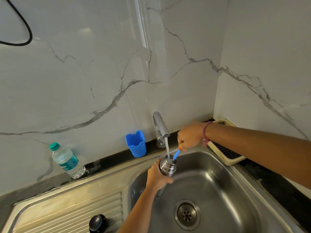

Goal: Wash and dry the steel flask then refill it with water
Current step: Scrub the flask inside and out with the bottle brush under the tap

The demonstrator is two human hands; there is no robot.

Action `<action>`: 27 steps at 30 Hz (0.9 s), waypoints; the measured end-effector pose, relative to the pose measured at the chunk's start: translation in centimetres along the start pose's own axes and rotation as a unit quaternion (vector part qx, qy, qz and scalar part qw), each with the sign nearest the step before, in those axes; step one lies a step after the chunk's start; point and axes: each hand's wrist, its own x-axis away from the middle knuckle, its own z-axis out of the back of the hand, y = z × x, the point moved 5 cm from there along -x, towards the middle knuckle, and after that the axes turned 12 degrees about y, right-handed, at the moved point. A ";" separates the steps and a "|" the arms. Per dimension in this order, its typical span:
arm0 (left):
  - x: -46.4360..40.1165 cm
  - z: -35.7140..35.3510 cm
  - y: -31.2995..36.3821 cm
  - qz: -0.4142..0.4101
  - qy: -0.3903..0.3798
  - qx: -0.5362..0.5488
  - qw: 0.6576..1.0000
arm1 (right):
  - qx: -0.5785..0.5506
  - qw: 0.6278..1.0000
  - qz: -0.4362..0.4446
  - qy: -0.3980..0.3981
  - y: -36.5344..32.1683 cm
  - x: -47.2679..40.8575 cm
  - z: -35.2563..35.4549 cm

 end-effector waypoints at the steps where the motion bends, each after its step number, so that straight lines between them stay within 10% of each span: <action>1: -0.1 -0.1 0.1 -0.004 0.002 -0.001 1.000 | -0.070 0.996 -0.040 -0.047 0.1 -0.2 -0.4; 6: -0.4 -0.3 0.3 -0.003 0.007 -0.003 1.000 | -0.268 0.935 -0.185 -0.138 1.7 -0.4 -0.8; 12: -0.3 -0.6 -0.1 -0.001 -0.004 -0.012 1.000 | -0.012 0.998 0.044 0.052 1.0 -0.6 -1.0; 17: -0.2 -0.7 -0.3 -0.005 -0.006 -0.013 1.000 | -0.306 0.951 -0.036 -0.005 3.5 -0.5 -0.3; 20: -0.1 -0.5 -0.4 -0.004 -0.005 -0.013 1.000 | -0.443 0.885 -0.099 0.101 5.8 -1.0 0.1; 23: -0.1 -0.3 -0.5 -0.004 -0.002 -0.010 1.000 | -0.285 0.925 -0.121 0.219 6.5 -2.5 -1.0; 27: -0.4 0.0 -0.5 -0.004 0.004 -0.005 1.000 | -0.097 0.980 -0.017 0.172 3.3 -4.1 -2.9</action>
